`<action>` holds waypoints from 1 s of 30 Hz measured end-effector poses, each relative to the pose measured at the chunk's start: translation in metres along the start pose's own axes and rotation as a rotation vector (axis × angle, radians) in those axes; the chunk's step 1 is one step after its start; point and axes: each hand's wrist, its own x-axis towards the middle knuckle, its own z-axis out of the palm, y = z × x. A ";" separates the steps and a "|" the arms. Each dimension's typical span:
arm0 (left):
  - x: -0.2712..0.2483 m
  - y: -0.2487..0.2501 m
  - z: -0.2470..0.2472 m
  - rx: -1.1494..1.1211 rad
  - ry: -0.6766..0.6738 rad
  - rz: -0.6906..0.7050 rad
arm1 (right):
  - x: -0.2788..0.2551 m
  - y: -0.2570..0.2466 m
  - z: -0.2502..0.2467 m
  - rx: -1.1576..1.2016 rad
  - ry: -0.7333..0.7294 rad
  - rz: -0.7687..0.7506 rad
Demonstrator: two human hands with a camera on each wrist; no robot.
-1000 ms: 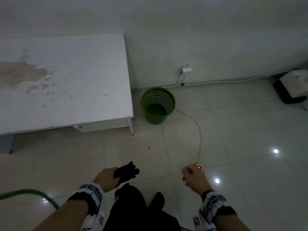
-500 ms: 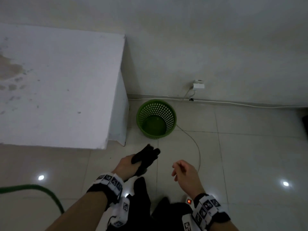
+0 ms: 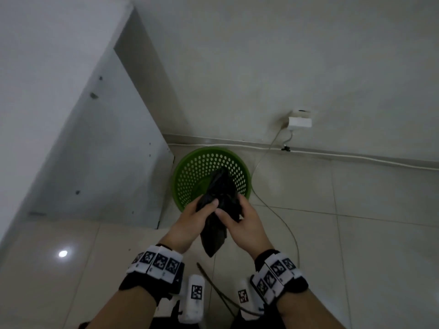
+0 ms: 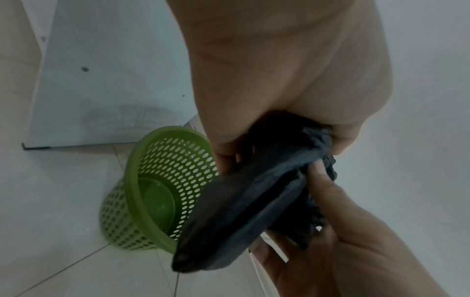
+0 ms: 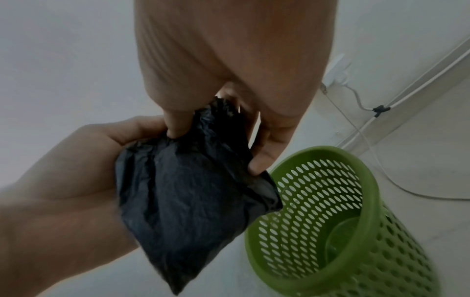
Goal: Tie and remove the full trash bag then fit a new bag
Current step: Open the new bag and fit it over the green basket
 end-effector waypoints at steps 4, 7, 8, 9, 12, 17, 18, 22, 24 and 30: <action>0.050 -0.035 -0.011 0.029 -0.058 0.128 | 0.058 0.045 0.006 0.017 0.061 -0.103; 0.084 -0.048 -0.027 0.127 0.019 0.241 | 0.097 0.068 0.011 0.044 0.118 -0.158; 0.094 -0.050 -0.034 0.147 0.064 0.266 | 0.107 0.072 0.012 0.069 0.124 -0.170; 0.102 -0.051 -0.041 0.133 0.103 0.286 | 0.117 0.075 0.010 0.106 0.141 -0.175; 0.119 -0.048 -0.063 -0.050 0.221 0.338 | 0.143 0.084 -0.002 0.267 0.242 -0.140; 0.120 -0.033 -0.082 -0.293 0.366 0.445 | 0.155 0.089 -0.021 0.374 0.203 -0.054; 0.118 -0.029 -0.083 -0.288 0.388 0.465 | 0.154 0.087 -0.025 0.330 0.226 -0.024; 0.115 -0.014 -0.076 -0.076 0.407 0.517 | 0.143 0.062 -0.030 0.029 0.432 -0.185; 0.114 -0.010 -0.065 0.066 0.365 0.552 | 0.136 0.037 -0.010 -0.091 0.225 -0.355; 0.106 -0.010 -0.058 0.385 -0.206 0.679 | 0.138 0.001 0.033 0.374 -0.061 -0.148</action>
